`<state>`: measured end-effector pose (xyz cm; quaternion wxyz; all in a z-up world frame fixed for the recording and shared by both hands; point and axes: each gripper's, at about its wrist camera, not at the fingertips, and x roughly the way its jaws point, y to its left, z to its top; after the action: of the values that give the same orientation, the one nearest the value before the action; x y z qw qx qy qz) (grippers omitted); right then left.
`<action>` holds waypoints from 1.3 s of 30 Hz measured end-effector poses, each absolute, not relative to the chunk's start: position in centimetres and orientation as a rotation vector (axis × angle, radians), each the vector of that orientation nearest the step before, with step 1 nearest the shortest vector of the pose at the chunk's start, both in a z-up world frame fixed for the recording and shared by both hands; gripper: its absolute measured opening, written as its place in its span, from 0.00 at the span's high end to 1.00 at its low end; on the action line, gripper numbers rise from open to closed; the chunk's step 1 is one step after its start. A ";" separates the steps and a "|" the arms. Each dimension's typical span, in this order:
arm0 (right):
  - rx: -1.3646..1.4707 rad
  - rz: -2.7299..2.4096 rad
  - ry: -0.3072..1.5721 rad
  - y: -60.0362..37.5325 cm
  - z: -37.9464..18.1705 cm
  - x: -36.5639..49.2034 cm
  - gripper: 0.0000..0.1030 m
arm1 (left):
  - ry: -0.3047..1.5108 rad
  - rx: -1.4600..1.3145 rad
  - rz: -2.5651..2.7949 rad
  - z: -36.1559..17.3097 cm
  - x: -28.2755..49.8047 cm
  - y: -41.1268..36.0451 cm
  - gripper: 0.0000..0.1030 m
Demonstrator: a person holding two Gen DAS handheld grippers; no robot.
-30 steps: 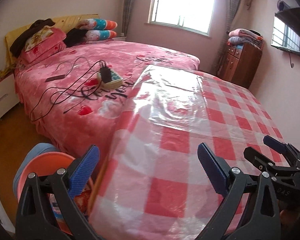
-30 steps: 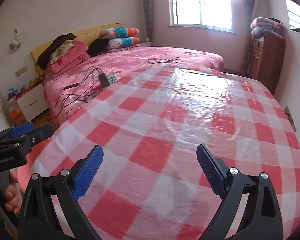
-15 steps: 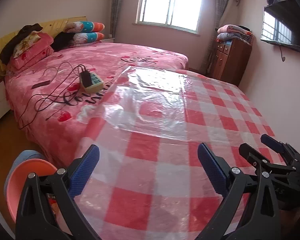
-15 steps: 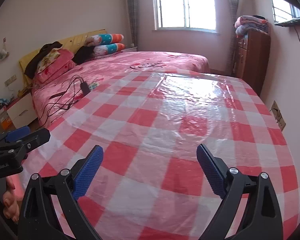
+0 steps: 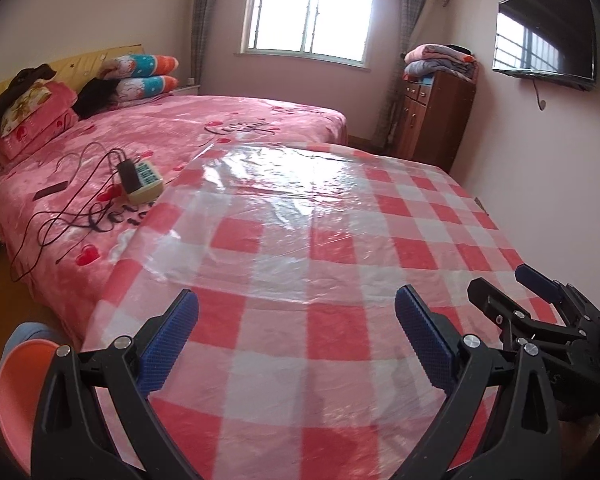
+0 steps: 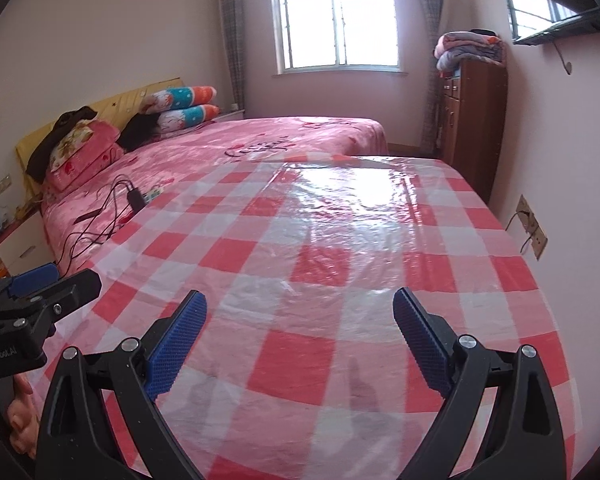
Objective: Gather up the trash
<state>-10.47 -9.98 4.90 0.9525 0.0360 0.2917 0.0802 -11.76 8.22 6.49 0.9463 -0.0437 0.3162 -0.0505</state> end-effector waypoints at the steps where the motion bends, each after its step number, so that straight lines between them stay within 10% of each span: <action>1: 0.078 0.155 0.590 -10.4 4.9 -10.4 0.10 | 0.643 -0.086 -0.107 6.6 -11.7 8.0 0.04; 39: 0.123 0.030 0.534 -17.1 4.9 -11.5 0.09 | 0.670 0.019 -0.127 6.6 -9.3 -0.2 0.04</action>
<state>-11.53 -17.10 4.86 0.9625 0.0609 0.2638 0.0150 -9.30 -0.21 6.64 0.9423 0.0092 0.3287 -0.0624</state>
